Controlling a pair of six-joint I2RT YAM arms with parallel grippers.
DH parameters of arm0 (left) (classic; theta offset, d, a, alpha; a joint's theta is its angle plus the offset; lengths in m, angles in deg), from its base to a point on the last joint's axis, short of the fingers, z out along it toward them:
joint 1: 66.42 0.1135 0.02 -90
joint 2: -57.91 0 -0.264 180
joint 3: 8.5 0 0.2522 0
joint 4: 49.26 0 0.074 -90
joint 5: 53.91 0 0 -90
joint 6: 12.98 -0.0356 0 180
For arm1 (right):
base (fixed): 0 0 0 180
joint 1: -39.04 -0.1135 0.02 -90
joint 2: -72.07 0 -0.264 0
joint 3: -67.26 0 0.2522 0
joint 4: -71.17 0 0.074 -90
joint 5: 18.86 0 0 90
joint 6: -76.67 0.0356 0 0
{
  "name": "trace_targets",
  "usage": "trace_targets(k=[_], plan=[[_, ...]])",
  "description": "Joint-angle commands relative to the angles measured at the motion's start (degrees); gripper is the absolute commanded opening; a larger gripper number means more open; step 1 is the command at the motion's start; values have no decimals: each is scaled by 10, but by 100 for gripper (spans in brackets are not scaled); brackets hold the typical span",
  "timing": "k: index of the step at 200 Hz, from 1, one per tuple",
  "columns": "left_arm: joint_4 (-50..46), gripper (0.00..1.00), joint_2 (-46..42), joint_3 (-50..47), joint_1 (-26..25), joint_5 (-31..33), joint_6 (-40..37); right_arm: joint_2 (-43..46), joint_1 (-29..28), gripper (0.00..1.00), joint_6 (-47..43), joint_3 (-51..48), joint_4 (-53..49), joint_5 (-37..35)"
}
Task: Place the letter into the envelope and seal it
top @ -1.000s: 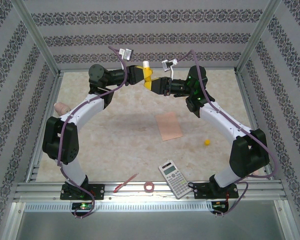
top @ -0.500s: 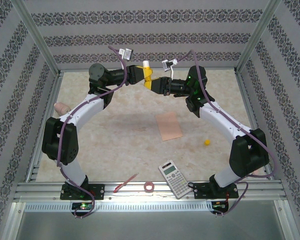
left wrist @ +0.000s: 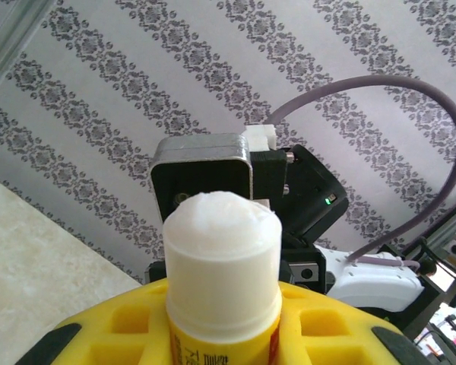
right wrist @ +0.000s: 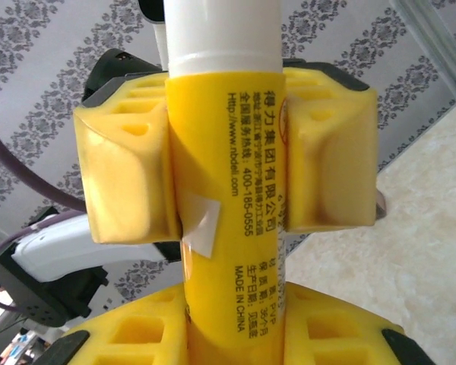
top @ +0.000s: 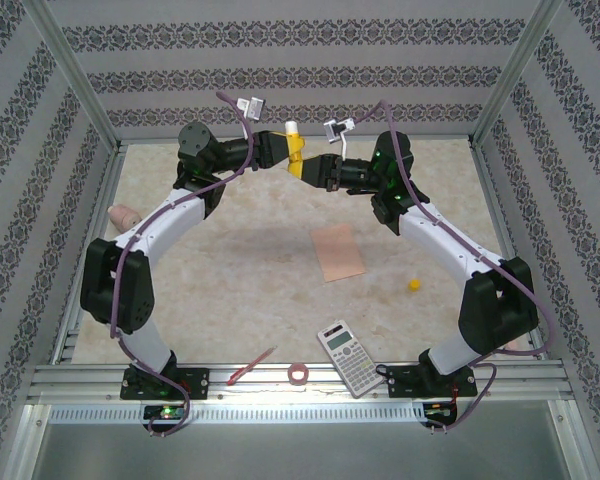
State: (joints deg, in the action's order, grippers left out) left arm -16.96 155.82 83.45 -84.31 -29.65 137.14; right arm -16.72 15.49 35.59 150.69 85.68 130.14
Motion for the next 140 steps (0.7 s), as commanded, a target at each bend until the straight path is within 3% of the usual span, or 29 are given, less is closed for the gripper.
trace_targets(k=[1,58,140], plan=[[-67,0,-28,-5,4,25,-69,23,-19,20,-70,22,-83,-48],[-206,0,-54,-7,-4,100,-159,46,-113,20,-262,104,-339,-261],[-168,0,-58,-50,-41,170,-115,26,-213,20,-350,127,-374,-488]])
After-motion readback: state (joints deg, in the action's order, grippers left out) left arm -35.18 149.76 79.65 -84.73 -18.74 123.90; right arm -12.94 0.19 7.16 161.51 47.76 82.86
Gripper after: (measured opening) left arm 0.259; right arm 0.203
